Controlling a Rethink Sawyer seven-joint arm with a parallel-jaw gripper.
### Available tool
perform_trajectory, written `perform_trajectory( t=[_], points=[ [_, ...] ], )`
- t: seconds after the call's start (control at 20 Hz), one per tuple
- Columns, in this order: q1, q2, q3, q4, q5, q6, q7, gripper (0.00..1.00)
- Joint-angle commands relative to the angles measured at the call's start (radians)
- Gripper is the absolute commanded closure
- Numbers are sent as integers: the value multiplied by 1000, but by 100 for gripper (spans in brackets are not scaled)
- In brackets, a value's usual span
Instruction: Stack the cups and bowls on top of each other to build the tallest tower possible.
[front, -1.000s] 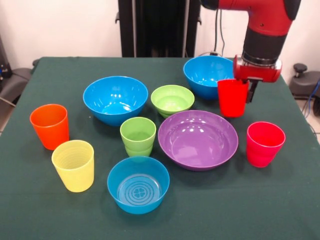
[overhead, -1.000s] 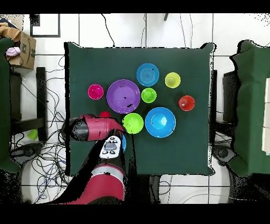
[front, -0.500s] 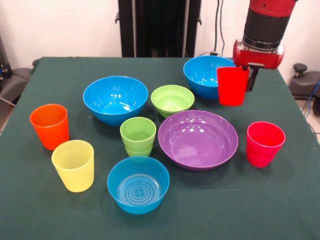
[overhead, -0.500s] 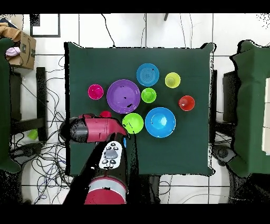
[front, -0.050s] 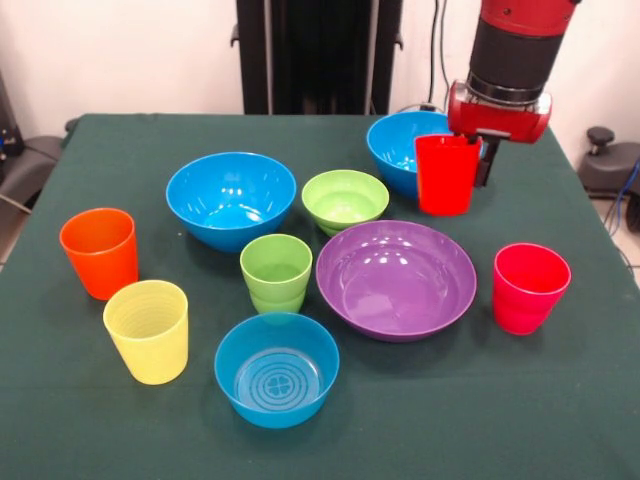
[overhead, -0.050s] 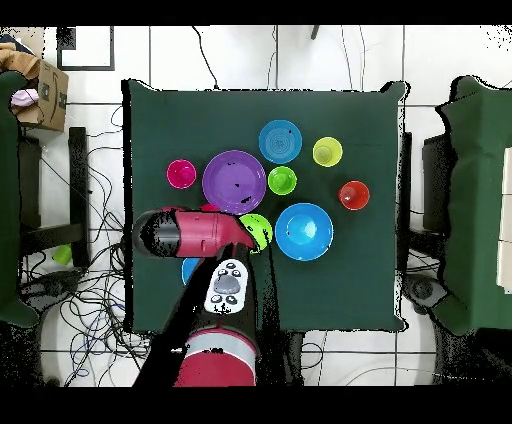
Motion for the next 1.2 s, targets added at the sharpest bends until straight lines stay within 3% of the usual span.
perform_trajectory(
  t=[0.05,0.4,0.85,1.2],
  points=[
    [-37,53,79,-101,-13,99,51,100],
    [-43,78,78,-140,-20,104,50,100],
    [-58,125,80,-255,-15,204,32,100],
    [-135,165,140,-222,-54,125,-45,100]
  ],
)
